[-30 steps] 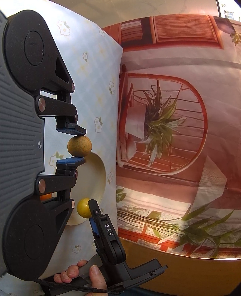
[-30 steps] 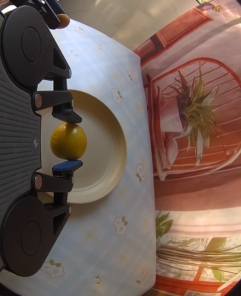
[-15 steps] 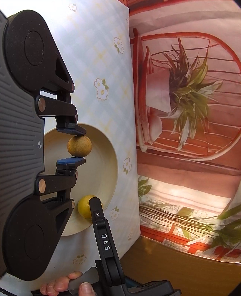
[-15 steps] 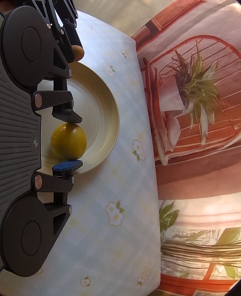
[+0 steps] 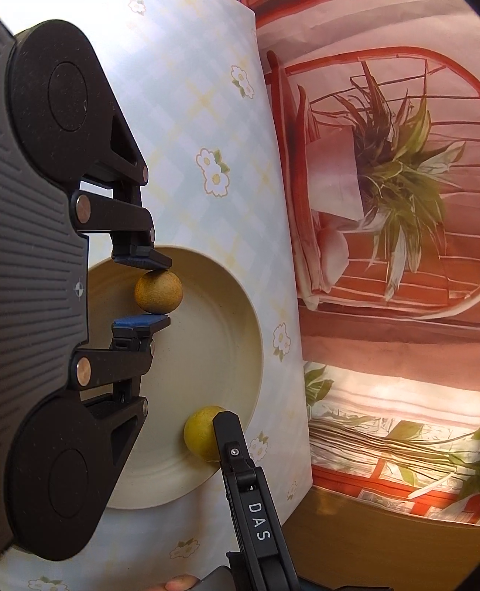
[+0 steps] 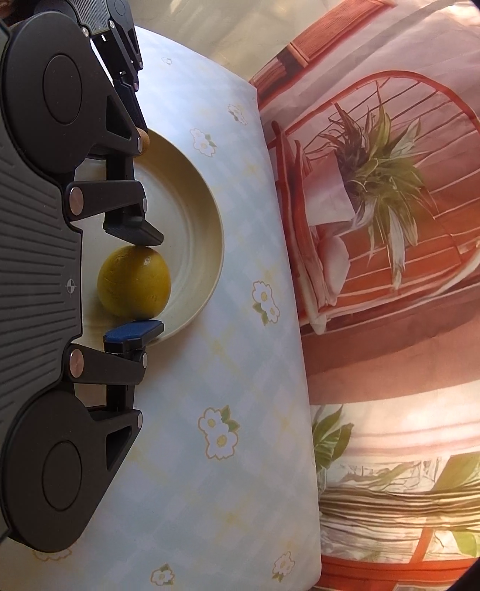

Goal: Organize fruits
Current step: 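Carry both fruits over the plate and open both tools to release them, then withdraw the left tool while the right tool moves to the large red-brown apple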

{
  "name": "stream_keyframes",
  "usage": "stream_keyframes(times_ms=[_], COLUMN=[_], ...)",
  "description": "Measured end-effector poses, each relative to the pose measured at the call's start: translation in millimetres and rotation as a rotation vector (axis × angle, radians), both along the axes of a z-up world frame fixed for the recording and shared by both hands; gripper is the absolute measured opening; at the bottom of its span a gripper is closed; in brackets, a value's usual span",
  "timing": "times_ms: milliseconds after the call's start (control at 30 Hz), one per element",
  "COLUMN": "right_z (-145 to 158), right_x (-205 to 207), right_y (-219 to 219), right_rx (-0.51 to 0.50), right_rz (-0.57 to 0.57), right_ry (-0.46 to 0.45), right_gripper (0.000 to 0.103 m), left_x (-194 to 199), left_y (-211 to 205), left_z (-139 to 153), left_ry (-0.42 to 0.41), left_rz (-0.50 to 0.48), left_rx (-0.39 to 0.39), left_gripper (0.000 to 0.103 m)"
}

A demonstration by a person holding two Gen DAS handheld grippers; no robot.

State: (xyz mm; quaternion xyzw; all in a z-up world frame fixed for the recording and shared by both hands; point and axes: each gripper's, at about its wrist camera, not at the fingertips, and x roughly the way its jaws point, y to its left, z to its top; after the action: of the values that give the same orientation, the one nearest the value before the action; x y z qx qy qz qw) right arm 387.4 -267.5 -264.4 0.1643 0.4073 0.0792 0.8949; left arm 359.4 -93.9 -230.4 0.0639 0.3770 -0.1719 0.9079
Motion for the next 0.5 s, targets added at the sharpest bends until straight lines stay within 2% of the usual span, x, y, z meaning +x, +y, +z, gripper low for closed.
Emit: stream_keyframes(times_ms=[300, 433, 500], right_z=[8, 16, 21], right_x=[-9, -17, -23], right_y=[-3, -7, -8], right_rx=[-0.035, -0.040, -0.040], right_rz=[-0.021, -0.037, -0.037], right_ry=[-0.020, -0.040, -0.052], right_gripper=[0.042, 0.046, 0.046], left_x=[-1, -7, -11], left_y=[4, 8, 10], left_z=[2, 9, 13], left_ry=[0.009, 0.013, 0.008], left_rz=[0.011, 0.020, 0.028], left_rx=[-0.028, -0.050, -0.055], left_gripper=[0.028, 0.029, 0.037])
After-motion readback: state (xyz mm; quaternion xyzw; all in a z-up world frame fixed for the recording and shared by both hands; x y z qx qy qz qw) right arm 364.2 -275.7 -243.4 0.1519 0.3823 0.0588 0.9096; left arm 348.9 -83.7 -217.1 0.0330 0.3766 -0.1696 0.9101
